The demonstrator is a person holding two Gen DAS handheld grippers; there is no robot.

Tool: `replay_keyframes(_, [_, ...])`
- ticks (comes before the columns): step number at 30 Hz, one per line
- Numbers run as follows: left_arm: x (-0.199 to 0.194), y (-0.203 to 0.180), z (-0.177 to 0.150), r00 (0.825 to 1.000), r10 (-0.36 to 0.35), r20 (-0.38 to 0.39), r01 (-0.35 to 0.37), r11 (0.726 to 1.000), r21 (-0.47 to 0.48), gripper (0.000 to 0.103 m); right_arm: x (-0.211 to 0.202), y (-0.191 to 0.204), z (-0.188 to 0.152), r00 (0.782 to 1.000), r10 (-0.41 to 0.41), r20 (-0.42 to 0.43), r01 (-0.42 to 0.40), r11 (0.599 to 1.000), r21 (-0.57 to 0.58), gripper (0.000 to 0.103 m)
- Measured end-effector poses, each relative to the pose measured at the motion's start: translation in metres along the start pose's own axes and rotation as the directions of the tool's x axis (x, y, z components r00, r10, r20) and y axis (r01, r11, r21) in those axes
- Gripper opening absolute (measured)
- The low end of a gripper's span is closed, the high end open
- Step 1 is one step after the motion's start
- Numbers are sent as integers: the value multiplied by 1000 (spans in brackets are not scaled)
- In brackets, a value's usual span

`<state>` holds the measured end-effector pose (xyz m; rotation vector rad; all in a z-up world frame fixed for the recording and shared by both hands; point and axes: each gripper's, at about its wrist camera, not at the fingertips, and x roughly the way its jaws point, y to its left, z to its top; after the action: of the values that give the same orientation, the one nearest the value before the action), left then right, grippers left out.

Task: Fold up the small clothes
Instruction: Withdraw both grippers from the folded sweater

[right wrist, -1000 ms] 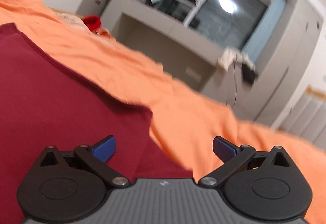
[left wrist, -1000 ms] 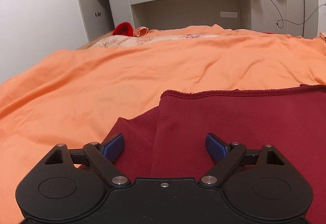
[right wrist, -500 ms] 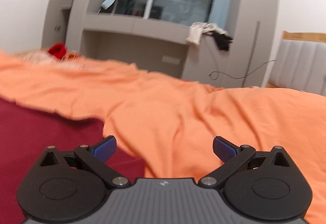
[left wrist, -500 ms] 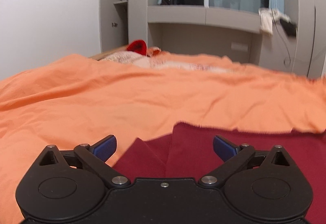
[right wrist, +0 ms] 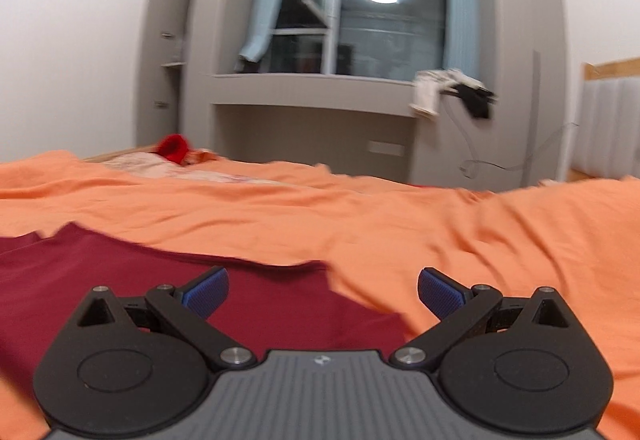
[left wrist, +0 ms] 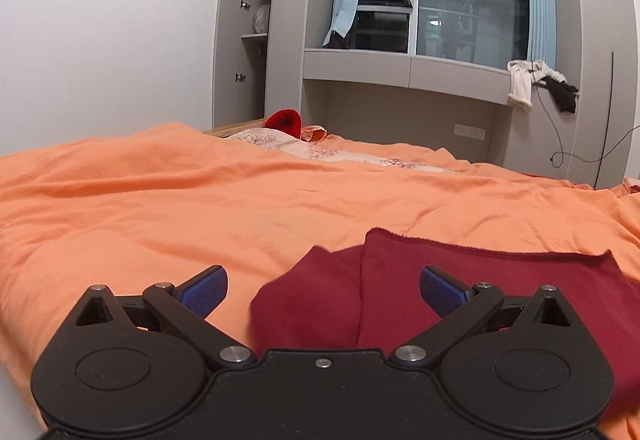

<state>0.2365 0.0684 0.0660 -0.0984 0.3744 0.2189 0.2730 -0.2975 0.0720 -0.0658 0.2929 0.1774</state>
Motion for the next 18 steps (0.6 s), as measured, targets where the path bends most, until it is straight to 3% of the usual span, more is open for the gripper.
replay_keyframes(8, [-42, 25, -37, 995, -87, -51, 80, 988, -129, 102, -8, 52, -13, 996, 85, 18, -84, 994, -72, 103])
replay_keyframes(12, [-44, 29, -49, 986, -135, -99, 115, 976, -187, 102, -2, 63, -19, 995, 96, -10, -96, 994, -50, 103])
replay_keyframes(18, [-37, 22, -55, 975, -181, -132, 153, 968, -198, 102, 5, 73, -25, 992, 122, -33, -123, 992, -31, 103])
